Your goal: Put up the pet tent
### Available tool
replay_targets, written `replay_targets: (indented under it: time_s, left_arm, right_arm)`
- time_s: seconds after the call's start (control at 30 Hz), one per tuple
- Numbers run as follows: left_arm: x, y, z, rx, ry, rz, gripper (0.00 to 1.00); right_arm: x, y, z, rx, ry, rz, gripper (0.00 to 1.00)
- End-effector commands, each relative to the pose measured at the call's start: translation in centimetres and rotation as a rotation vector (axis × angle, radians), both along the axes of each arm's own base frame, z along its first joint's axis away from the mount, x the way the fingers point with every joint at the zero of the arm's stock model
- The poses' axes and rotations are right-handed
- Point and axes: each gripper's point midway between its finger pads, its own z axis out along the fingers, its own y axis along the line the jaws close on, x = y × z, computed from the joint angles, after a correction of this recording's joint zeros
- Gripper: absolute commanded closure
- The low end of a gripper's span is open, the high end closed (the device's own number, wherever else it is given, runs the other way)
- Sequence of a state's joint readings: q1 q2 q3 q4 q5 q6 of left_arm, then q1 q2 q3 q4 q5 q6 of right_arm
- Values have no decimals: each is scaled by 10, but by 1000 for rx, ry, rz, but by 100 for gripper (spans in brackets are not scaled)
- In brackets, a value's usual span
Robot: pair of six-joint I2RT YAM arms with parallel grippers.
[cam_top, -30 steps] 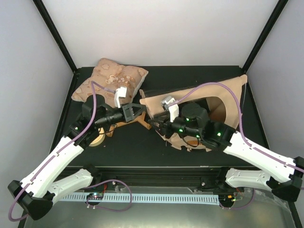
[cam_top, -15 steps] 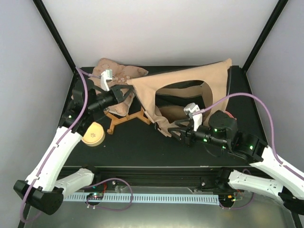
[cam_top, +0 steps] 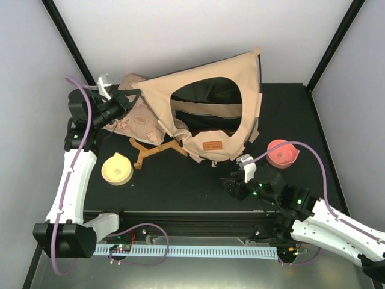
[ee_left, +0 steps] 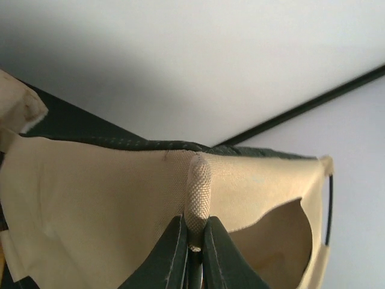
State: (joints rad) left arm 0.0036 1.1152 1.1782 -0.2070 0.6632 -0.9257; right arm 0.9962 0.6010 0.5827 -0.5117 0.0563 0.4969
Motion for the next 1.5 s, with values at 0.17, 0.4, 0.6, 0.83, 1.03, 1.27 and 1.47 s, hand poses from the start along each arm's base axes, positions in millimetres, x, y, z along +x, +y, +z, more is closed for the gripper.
replay_targets:
  time_s: [0.17,0.4,0.6,0.83,1.03,1.27,1.47]
  left_arm:
    - [10,51,-4,-63,-19,85,98]
    - [15,73,-27,-76,33,116,98]
    - [18,83,-42,-62,68,123,98]
    - [16,103,-67,-43,100,193,99]
    - [11,118,-87,-34,130,233,98]
    - [3,140,-109,-24,168,308,98]
    - [1,145,-126,-31,191,322,98]
  right_arm:
    - [44,-7,-2,256,20,-123,39]
    - [86,-45,-29,373,142,-274,41]
    - [120,-88,-59,214,190,-472,38]
    - [138,-120,-72,324,272,-587,36]
    - [160,-118,-57,348,254,-538,37]
    - [175,-116,-66,391,316,-543,40]
    - [185,-93,-54,486,336,-400,51]
